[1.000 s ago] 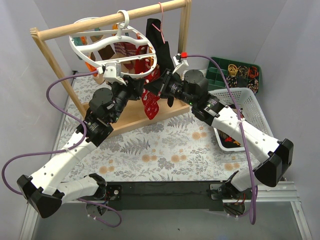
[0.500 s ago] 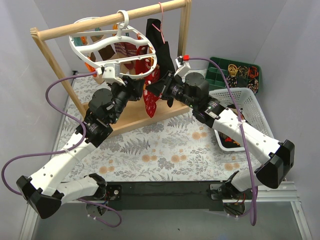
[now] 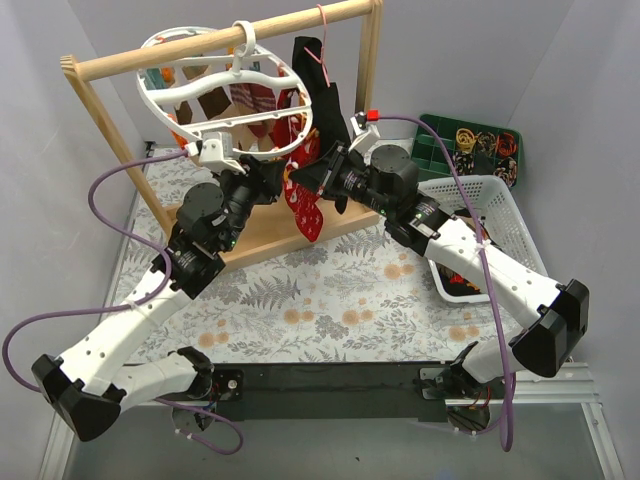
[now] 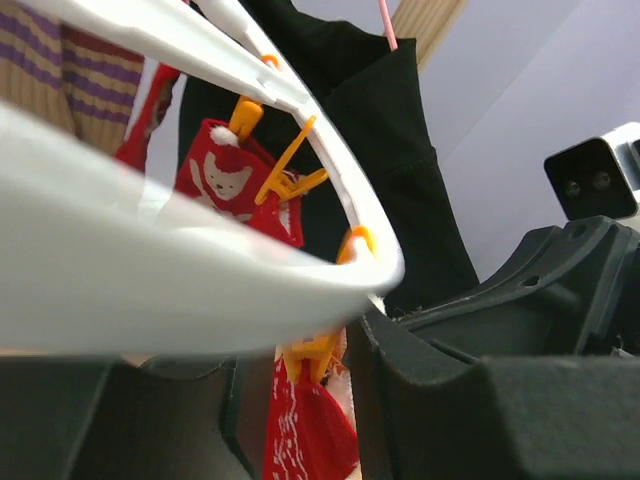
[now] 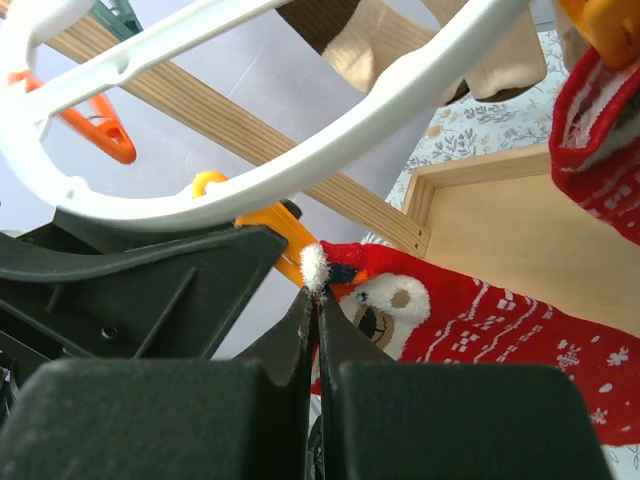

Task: Clip the socks to the hanger
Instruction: Clamp the sock onto the hanger.

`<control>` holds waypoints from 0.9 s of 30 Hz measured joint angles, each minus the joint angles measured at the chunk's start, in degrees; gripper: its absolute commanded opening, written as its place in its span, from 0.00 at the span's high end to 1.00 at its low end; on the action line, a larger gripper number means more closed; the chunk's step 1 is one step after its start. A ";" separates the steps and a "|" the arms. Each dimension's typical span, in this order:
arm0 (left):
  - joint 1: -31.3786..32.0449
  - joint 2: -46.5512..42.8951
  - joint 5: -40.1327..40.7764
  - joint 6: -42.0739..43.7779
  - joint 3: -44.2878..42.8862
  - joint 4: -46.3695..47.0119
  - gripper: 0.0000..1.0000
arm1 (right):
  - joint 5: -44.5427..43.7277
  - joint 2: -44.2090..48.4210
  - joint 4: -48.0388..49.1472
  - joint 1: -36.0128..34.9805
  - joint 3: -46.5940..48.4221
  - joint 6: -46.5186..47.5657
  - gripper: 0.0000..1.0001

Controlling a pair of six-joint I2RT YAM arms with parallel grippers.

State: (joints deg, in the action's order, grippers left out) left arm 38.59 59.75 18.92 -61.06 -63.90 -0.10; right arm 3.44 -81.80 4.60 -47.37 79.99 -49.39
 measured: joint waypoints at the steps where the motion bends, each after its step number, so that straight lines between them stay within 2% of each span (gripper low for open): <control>1: 0.02 -0.42 0.39 0.00 0.44 0.46 1.00 | 0.02 0.00 0.15 0.00 -0.13 -0.11 0.99; 7: -0.24 -3.91 4.33 0.37 1.97 1.07 1.00 | 0.17 0.00 0.57 0.00 -1.16 -0.70 0.99; 27: -0.24 -3.30 4.48 0.35 2.56 2.12 1.00 | 0.11 0.11 1.95 0.00 -1.99 -1.29 0.99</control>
State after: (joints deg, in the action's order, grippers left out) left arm 38.35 56.45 23.40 -60.71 -61.34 2.02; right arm 3.55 -81.69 6.55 -47.37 78.00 -50.68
